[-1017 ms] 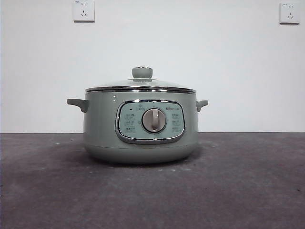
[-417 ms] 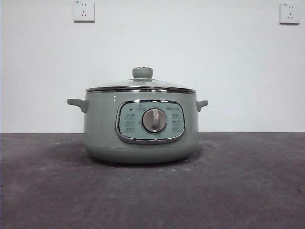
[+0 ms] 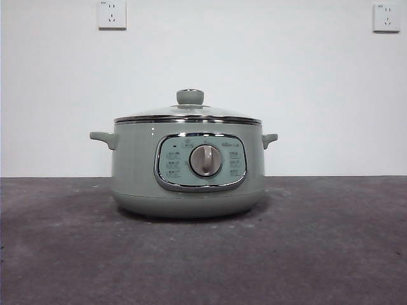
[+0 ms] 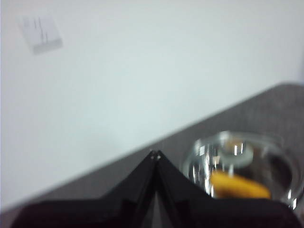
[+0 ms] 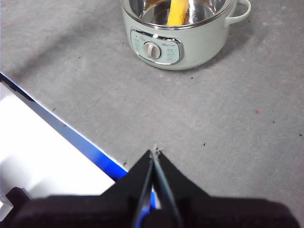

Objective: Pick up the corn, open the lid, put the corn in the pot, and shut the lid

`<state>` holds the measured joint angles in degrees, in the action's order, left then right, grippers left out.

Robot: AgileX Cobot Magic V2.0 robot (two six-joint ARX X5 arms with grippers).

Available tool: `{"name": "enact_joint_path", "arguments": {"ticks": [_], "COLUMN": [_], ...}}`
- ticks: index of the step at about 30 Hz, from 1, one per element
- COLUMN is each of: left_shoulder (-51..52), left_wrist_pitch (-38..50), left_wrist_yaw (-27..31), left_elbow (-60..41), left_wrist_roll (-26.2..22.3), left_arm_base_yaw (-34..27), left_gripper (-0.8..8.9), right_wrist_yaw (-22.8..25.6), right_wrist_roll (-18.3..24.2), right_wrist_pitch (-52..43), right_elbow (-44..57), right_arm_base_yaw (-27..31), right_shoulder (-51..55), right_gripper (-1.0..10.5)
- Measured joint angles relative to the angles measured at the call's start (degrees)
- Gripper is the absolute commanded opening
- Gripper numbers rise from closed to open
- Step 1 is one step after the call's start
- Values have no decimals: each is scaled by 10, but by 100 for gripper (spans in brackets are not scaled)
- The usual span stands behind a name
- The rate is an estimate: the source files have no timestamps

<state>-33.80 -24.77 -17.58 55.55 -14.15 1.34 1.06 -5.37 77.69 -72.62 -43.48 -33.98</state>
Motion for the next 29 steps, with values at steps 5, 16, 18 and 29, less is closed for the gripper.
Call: {"name": "enact_joint_path", "arguments": {"ticks": [5,16,18,29], "left_shoulder": [92,240,262,331], "left_wrist_pitch": [51,77,77,73], "left_wrist_yaw": [1,31,50,70], "left_elbow": [-184,-428,-452,-520], "left_wrist_roll": [18,107,127,170], "left_arm_base_yaw": [-18,-45,-49,-54], "left_gripper": [-4,-3,-3,-3], "right_wrist_yaw": [0,0,0,0], "right_wrist_roll": [0,0,0,0], "right_wrist_pitch": [0,0,0,0], "right_elbow": [0,0,0,0], "right_arm_base_yaw": [0,0,0,0], "right_shoulder": [0,0,0,0], "right_gripper": [2,2,2,2]}}
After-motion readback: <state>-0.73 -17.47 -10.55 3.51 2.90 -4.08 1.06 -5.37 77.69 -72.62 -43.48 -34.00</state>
